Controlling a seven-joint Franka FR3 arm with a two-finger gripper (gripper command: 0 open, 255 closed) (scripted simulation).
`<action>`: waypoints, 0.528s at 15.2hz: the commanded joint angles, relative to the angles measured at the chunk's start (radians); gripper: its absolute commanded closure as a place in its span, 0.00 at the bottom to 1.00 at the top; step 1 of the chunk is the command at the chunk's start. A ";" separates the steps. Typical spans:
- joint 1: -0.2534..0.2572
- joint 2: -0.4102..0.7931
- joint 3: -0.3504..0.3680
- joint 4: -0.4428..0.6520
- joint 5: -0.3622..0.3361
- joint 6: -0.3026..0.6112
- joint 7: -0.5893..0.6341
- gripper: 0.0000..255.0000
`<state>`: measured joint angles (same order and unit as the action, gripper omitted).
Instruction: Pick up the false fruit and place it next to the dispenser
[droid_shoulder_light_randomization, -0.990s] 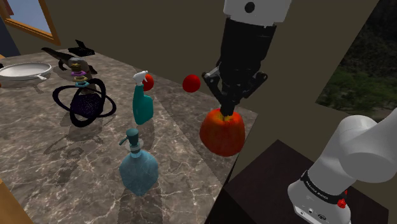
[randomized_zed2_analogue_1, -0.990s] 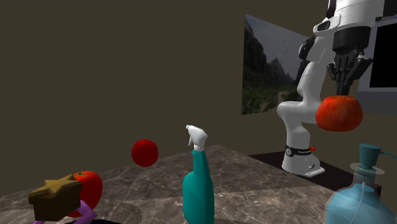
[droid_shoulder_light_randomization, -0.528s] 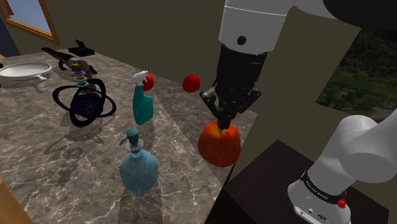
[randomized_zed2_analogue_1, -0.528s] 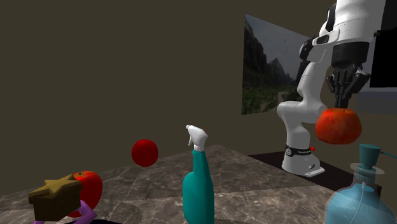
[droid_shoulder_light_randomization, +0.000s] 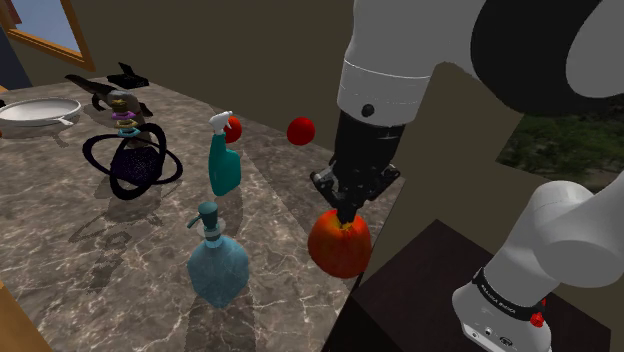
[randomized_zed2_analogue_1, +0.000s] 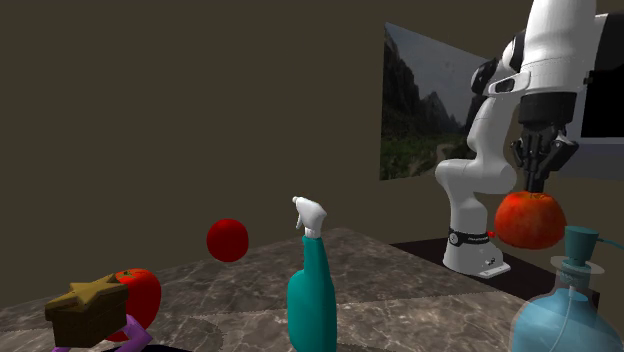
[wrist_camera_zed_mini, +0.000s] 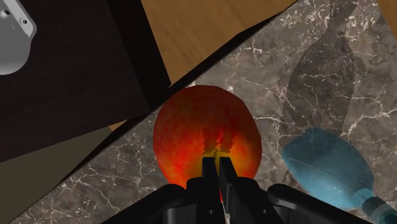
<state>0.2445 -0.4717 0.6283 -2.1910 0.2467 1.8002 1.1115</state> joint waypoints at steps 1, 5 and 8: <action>0.002 -0.001 0.005 -0.027 0.004 0.027 -0.001 1.00; 0.004 0.005 0.017 -0.075 0.010 0.081 0.000 1.00; 0.005 0.013 0.028 -0.109 0.013 0.122 0.001 1.00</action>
<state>0.2486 -0.4589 0.6548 -2.2862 0.2576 1.9084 1.1141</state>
